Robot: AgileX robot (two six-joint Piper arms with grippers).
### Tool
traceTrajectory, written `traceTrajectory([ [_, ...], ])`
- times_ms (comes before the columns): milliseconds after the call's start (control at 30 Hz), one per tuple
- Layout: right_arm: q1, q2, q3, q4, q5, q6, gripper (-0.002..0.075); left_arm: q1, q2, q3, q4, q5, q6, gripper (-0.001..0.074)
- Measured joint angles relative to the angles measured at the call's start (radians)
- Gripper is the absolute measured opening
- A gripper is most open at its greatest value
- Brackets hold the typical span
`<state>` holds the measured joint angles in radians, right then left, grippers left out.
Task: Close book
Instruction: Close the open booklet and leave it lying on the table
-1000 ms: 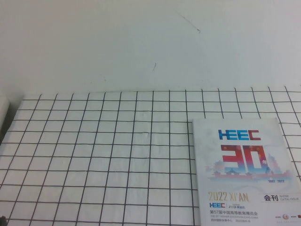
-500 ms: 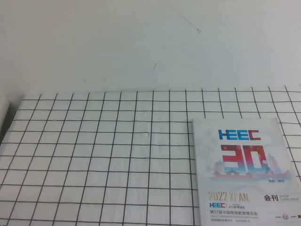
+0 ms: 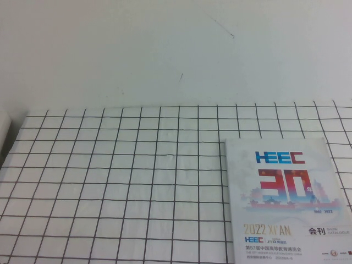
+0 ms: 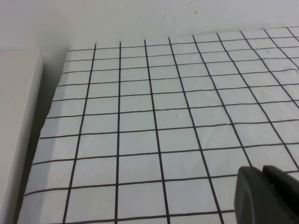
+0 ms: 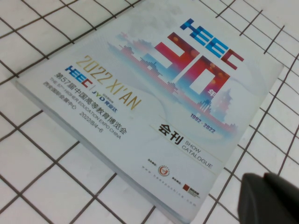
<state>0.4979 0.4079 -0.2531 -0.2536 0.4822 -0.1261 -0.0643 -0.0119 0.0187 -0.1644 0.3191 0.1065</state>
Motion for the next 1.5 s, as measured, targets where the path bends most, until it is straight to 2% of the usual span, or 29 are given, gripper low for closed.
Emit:
traceTrajectory([
  [400, -0.028, -0.039, 0.000, -0.019, 0.001, 0.000, -0.0003, 0.000, 0.000, 0.000, 0.000, 0.000, 0.000, -0.0004],
  [533, -0.097, -0.126, 0.012, -0.033, -0.009, 0.011, -0.0003, 0.000, 0.000, 0.000, 0.000, 0.000, 0.000, -0.0004],
  [767, -0.263, -0.298, 0.138, -0.033, -0.023, 0.210, -0.0003, 0.000, 0.000, 0.000, 0.000, 0.000, -0.002, -0.0004],
  [967, -0.378, -0.393, 0.257, -0.033, -0.052, 0.256, -0.0003, 0.000, 0.000, 0.000, 0.000, 0.000, -0.002, -0.0004],
  [1333, -0.450, -0.419, 0.267, -0.033, -0.093, 0.262, -0.0003, 0.000, -0.002, 0.000, 0.000, 0.002, -0.004, -0.0004],
  [1500, -0.453, -0.419, 0.267, -0.033, -0.096, 0.262, -0.0003, 0.000, -0.002, 0.000, 0.000, 0.002, -0.006, -0.0004],
])
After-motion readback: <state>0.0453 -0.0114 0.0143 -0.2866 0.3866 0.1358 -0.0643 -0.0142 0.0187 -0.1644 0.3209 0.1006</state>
